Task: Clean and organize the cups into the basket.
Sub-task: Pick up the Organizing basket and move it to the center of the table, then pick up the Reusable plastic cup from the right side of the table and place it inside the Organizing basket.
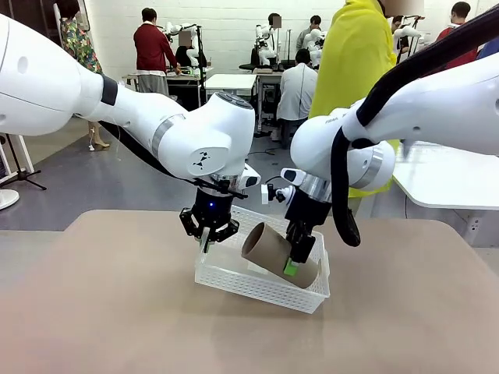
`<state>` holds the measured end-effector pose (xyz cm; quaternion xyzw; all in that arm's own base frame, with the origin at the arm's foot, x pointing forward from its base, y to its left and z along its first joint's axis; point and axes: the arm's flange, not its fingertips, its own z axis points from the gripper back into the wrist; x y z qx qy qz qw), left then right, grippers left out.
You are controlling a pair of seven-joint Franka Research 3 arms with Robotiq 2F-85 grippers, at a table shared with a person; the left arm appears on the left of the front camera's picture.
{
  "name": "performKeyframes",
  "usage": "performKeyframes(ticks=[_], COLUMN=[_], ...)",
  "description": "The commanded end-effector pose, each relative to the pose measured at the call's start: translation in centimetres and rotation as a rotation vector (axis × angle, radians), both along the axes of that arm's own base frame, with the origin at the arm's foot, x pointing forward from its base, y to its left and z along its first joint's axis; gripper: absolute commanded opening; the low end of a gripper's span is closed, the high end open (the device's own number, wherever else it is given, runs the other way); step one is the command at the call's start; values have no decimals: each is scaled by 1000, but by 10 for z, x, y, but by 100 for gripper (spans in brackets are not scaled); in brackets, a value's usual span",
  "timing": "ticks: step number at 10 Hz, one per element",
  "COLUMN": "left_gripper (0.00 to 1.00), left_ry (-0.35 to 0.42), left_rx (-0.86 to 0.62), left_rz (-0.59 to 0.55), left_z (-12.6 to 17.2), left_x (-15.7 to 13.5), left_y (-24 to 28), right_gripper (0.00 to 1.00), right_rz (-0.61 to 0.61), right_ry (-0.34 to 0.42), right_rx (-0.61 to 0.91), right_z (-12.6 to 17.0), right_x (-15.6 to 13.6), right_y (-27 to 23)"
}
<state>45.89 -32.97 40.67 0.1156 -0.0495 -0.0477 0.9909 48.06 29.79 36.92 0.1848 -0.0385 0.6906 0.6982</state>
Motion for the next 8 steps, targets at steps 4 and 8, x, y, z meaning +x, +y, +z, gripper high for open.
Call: performKeyframes(ticks=[4, 8], left_gripper=[0, 0], left_ry=[-5, -5], left_rx=[9, 9], left_rz=[-9, -9], left_z=[-2, -2], left_x=[-3, -3], left_y=[-1, -1], right_gripper=[100, 100], right_rz=[-26, -31], right_ry=[-3, -4], right_rx=[-113, -107], right_z=[-17, -12], right_x=[-11, -20], right_y=[19, 16])
